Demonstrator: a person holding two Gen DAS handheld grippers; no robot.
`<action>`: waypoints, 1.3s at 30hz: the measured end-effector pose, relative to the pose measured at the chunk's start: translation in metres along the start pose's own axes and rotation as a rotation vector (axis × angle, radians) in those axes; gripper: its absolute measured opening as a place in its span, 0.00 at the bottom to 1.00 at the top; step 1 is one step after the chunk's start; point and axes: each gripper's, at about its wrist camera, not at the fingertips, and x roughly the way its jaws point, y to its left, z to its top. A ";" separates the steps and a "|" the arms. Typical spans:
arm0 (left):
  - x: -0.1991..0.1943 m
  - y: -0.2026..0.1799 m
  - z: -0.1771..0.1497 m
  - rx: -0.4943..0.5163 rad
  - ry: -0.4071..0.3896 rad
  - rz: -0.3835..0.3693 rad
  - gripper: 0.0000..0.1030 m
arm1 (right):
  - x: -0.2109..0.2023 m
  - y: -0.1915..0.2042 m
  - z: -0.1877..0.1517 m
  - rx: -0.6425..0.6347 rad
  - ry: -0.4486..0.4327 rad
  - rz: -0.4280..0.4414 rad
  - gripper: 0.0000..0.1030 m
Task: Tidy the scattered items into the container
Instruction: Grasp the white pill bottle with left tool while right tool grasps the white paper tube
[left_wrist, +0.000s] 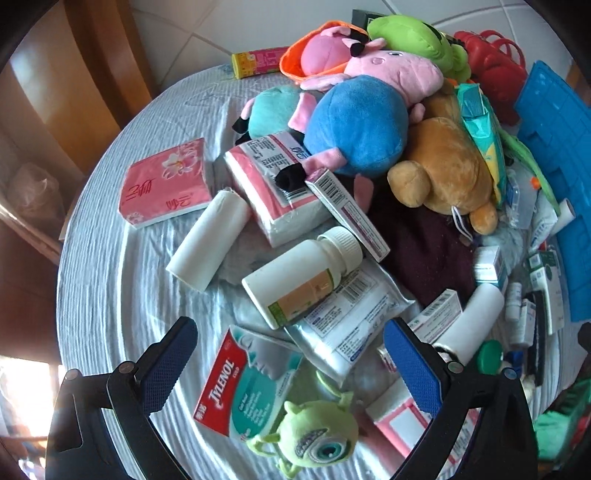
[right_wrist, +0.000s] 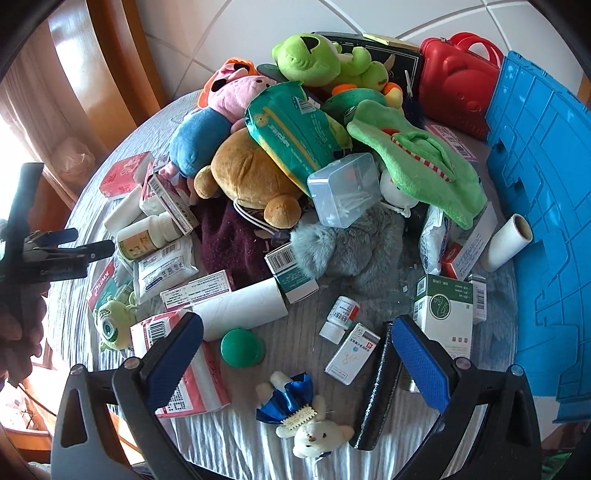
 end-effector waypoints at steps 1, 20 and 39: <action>0.010 0.000 0.003 0.032 0.007 -0.010 0.99 | 0.002 0.002 -0.002 0.005 0.004 -0.007 1.00; 0.070 0.006 0.009 0.097 0.085 -0.138 0.59 | 0.063 0.028 -0.008 0.098 0.095 0.001 1.00; 0.019 0.029 -0.018 0.039 -0.003 -0.161 0.57 | 0.148 0.041 -0.007 0.262 0.196 0.063 0.90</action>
